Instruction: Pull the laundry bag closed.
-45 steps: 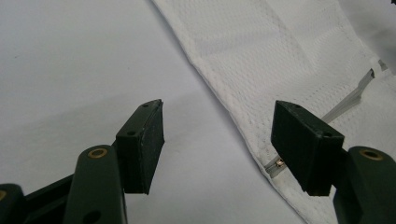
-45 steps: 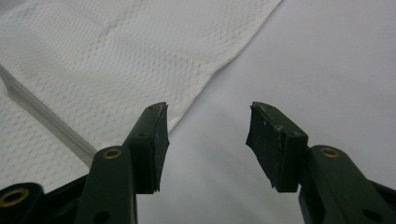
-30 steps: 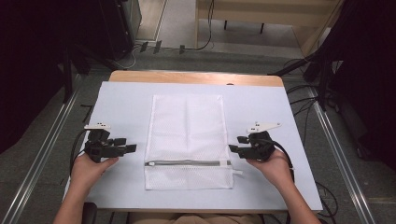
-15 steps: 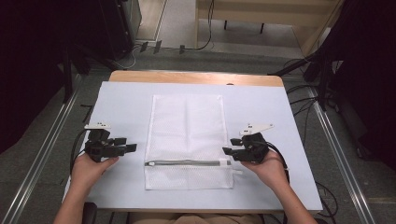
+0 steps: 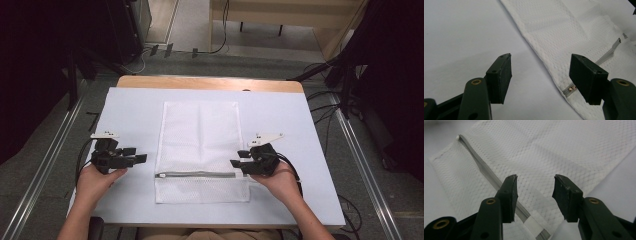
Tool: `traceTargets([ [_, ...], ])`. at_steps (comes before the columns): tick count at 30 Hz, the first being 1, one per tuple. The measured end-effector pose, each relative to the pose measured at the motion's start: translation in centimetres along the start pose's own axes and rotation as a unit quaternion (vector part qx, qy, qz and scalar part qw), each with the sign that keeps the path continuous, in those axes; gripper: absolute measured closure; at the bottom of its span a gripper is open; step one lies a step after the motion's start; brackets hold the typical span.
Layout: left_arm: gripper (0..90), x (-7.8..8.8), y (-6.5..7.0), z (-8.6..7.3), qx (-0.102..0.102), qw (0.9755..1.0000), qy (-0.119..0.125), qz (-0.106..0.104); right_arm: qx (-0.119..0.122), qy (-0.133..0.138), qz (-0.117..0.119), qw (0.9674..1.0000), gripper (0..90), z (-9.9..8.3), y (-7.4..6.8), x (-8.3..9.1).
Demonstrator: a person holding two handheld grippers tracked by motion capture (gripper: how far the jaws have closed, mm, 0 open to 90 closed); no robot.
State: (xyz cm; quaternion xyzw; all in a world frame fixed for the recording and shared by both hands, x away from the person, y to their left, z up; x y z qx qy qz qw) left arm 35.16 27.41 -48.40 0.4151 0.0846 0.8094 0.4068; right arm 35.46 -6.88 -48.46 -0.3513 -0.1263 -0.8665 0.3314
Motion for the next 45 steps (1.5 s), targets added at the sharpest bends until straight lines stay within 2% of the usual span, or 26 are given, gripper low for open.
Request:
traceTargets([
  [4, 35.1, 0.0, 0.0, 0.0, 0.000, 1.0000, 0.000, 0.002, 0.010, 0.001, 0.008, 0.9999, 57.2, 0.3, -0.8, -0.3],
  [20, 35.1, 0.0, 0.0, 0.0, -0.001, 1.0000, 0.000, 0.003, 0.026, 0.004, 0.025, 0.9993, 58.6, 1.5, -2.8, -1.1],
  [36, 35.1, 0.1, 0.0, 0.0, -0.001, 1.0000, 0.002, 0.003, 0.047, -0.003, 0.056, 0.9973, 65.0, 2.5, -6.2, -2.4],
  [45, 35.1, 0.1, 0.0, 0.0, -0.002, 1.0000, 0.002, 0.005, 0.050, -0.003, 0.069, 0.9964, 67.4, 2.9, -7.4, -3.0],
])
Point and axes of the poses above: each handheld gripper's, and its own axes: x roughly backward along the jaws, z roughly out of its top, y roughly to its right, the point moved 9 cm from there along -x, roughly forward along the jaws, and after that the axes turned 13 degrees about -z, right-handed, at the moved point
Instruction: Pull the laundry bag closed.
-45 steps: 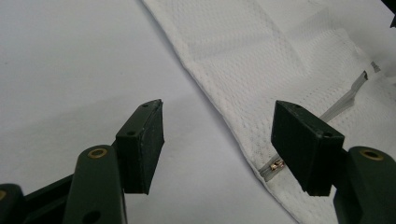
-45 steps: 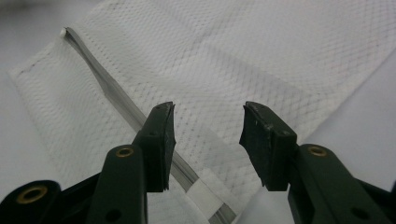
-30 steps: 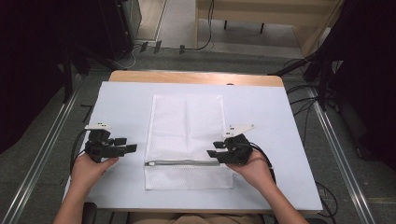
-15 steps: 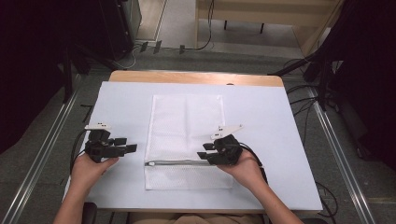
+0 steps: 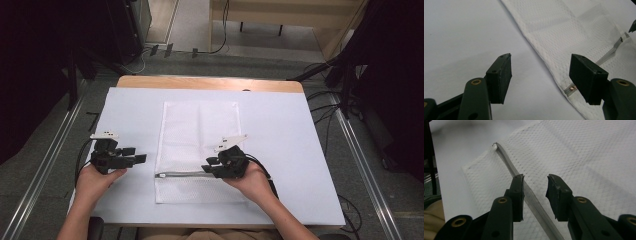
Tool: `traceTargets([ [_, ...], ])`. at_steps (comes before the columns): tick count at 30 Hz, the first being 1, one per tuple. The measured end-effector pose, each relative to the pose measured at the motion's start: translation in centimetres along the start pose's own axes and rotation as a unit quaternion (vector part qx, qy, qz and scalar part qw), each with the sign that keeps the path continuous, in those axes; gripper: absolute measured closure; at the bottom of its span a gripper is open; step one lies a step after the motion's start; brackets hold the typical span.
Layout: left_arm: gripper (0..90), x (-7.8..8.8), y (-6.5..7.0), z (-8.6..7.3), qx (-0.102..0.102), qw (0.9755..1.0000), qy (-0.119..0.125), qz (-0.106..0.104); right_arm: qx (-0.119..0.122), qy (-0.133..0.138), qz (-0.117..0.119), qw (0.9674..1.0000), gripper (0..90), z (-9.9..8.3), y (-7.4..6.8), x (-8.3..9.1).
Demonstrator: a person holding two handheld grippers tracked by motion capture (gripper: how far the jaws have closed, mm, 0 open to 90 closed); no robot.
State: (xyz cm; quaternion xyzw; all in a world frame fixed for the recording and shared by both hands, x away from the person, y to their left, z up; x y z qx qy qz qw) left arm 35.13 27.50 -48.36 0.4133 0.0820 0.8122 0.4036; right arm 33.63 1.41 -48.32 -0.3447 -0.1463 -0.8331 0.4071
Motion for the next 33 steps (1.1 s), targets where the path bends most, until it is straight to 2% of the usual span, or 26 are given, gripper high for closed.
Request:
traceTargets([
  [12, 35.1, 0.0, 0.0, 0.0, 0.000, 1.0000, 0.001, 0.000, 0.003, -0.002, 0.020, 0.9998, 68.4, 0.8, -2.0, -1.3],
  [15, 35.1, 0.0, 0.0, 0.0, 0.001, 1.0000, 0.001, -0.002, 0.014, -0.002, 0.024, 0.9996, 69.1, 1.0, -2.5, -1.8],
  [18, 35.1, 0.1, 0.0, 0.0, 0.000, 1.0000, 0.002, 0.000, 0.022, -0.004, 0.023, 0.9995, 70.0, 1.2, -2.8, -2.1],
  [33, 35.1, 0.1, -0.1, 0.0, 0.000, 1.0000, 0.002, 0.003, 0.020, -0.009, 0.039, 0.9990, 72.2, 1.8, -4.0, -3.5],
])
Point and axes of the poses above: each handheld gripper's, and its own axes: x roughly backward along the jaws, z roughly out of its top, y roughly to its right, the point moved 9 cm from there along -x, roughly forward along the jaws, and after that the axes turned 13 degrees about -z, right-handed, at the moved point
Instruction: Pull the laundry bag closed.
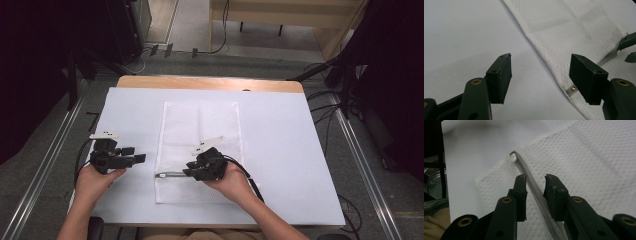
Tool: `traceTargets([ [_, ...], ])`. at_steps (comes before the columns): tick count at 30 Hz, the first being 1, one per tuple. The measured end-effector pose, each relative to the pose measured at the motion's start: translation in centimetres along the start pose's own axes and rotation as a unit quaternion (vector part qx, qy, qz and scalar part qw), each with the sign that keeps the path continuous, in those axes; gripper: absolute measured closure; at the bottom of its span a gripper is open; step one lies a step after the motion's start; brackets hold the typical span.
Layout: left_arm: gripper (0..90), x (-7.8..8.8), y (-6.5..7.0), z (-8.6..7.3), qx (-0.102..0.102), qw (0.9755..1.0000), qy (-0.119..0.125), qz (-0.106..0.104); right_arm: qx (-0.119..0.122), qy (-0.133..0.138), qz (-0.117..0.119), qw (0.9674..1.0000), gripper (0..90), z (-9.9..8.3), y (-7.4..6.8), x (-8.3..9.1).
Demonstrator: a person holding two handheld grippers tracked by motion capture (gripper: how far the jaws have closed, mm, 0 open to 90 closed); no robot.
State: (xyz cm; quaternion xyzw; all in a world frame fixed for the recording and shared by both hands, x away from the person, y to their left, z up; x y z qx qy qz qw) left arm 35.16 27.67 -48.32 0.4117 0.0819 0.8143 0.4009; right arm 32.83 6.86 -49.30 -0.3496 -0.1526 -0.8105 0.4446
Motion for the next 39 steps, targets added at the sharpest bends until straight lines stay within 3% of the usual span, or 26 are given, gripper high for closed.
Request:
traceTargets([
  [20, 35.2, 0.1, 0.0, 0.0, -0.001, 1.0000, 0.000, 0.001, 0.011, -0.008, 0.026, 0.9996, 77.5, 0.7, -2.5, -2.6],
  [39, 35.1, 0.0, 0.0, 0.0, -0.001, 1.0000, 0.000, 0.000, 0.013, -0.020, 0.039, 0.9989, 74.7, 1.5, -4.1, -4.9],
])
Point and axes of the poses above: each handheld gripper's, and its own axes: x roughly backward along the jaws, z roughly out of its top, y roughly to its right, the point moved 9 cm from there along -x, roughly forward along the jaws, and after that the axes turned 13 degrees about -z, right-handed, at the moved point
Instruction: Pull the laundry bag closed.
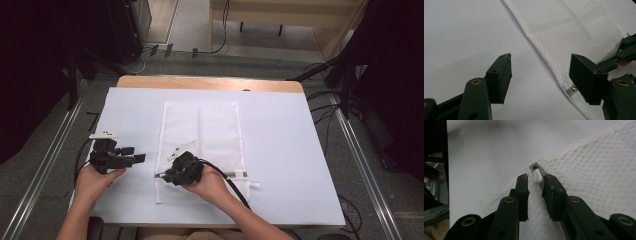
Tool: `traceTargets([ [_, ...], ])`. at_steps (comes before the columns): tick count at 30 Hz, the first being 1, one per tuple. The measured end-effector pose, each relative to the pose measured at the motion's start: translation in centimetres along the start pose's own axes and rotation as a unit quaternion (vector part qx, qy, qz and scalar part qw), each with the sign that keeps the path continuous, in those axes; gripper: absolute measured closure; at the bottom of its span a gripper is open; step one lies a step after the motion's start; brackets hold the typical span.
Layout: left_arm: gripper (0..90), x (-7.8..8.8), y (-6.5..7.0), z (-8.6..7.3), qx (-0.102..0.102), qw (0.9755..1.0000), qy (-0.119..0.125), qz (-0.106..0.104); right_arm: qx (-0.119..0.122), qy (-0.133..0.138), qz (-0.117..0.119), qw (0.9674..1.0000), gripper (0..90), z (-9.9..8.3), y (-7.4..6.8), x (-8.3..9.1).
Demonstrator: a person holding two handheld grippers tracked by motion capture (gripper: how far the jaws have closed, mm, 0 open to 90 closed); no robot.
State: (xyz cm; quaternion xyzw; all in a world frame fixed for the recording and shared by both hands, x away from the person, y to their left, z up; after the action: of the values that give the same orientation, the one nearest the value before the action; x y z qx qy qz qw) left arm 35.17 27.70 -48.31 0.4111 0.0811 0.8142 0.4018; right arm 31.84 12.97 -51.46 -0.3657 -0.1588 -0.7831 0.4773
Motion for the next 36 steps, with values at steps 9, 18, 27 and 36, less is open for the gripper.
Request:
traceTargets([
  [9, 35.1, 0.0, 0.0, 0.0, 0.000, 1.0000, -0.001, 0.000, -0.002, -0.009, 0.002, 1.0000, 74.8, -0.2, 0.1, -1.0],
  [18, 35.1, 0.0, 0.0, 0.0, -0.001, 1.0000, -0.001, 0.001, 0.004, -0.013, 0.002, 0.9999, 76.9, 0.1, -0.2, -1.6],
  [27, 35.4, -0.1, 0.0, -0.1, 0.001, 1.0000, -0.002, -0.002, 0.014, -0.019, 0.001, 0.9997, 80.2, 0.4, -0.4, -2.3],
  [36, 38.8, 0.2, 0.5, -0.6, -0.025, 0.9996, -0.013, -0.006, 0.027, -0.023, -0.006, 0.9993, 87.4, 0.3, -0.3, -2.3],
])
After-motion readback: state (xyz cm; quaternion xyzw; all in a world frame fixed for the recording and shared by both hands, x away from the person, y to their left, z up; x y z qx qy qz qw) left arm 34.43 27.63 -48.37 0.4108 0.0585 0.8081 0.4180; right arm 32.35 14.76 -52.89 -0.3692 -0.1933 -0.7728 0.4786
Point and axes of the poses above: each handheld gripper's, and its own axes: x roughly backward along the jaws, z roughly out of its top, y roughly to its right, the point moved 9 cm from there along -x, roughly forward along the jaws, and after that the axes turned 13 degrees about -z, right-handed, at the moved point
